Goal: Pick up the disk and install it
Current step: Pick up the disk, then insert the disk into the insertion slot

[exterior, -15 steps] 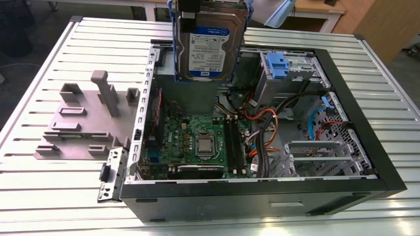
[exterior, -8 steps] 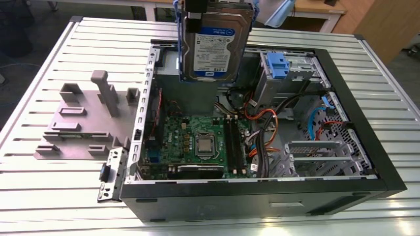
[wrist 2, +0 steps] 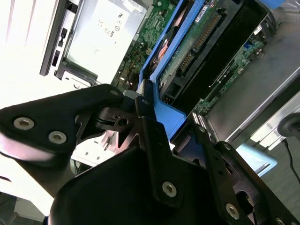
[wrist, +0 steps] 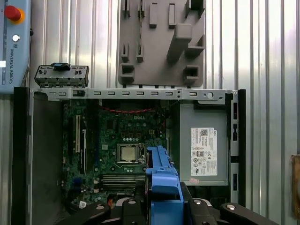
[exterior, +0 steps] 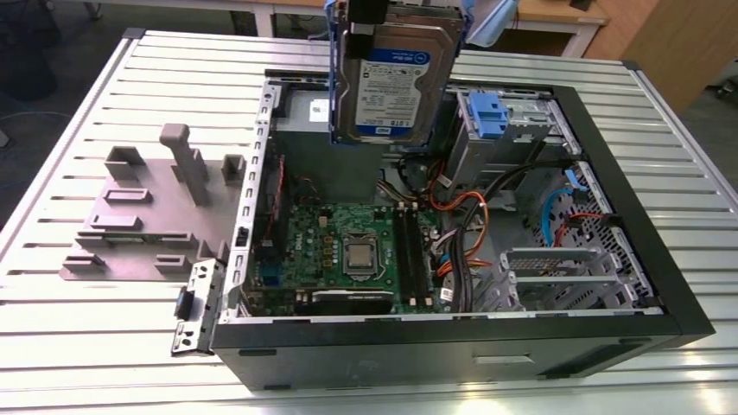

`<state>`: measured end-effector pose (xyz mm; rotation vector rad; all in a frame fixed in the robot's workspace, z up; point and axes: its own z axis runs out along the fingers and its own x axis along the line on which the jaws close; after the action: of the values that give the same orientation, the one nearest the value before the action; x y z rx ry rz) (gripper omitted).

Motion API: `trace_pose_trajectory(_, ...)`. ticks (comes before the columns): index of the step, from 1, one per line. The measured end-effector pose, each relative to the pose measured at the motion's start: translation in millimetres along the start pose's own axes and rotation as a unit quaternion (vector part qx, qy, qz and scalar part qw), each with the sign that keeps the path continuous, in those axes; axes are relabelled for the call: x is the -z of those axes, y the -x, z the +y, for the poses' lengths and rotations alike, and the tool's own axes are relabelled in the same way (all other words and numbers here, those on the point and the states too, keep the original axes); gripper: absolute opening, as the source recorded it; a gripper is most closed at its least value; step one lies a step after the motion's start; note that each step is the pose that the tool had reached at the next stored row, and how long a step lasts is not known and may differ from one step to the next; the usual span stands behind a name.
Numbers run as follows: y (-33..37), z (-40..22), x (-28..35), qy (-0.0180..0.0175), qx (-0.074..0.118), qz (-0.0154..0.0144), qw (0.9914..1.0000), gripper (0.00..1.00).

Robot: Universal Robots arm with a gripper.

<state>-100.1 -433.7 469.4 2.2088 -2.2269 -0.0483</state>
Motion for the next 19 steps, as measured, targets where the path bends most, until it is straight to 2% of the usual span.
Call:
trace_pose_trajectory(7, 0.0, -10.1, 0.2, 0.0000, -0.001, 0.0000, 1.00000, 0.36)
trace_pose_trajectory(19, -0.3, -11.2, 0.1, 0.0000, -0.001, 0.0000, 1.00000, 0.36)
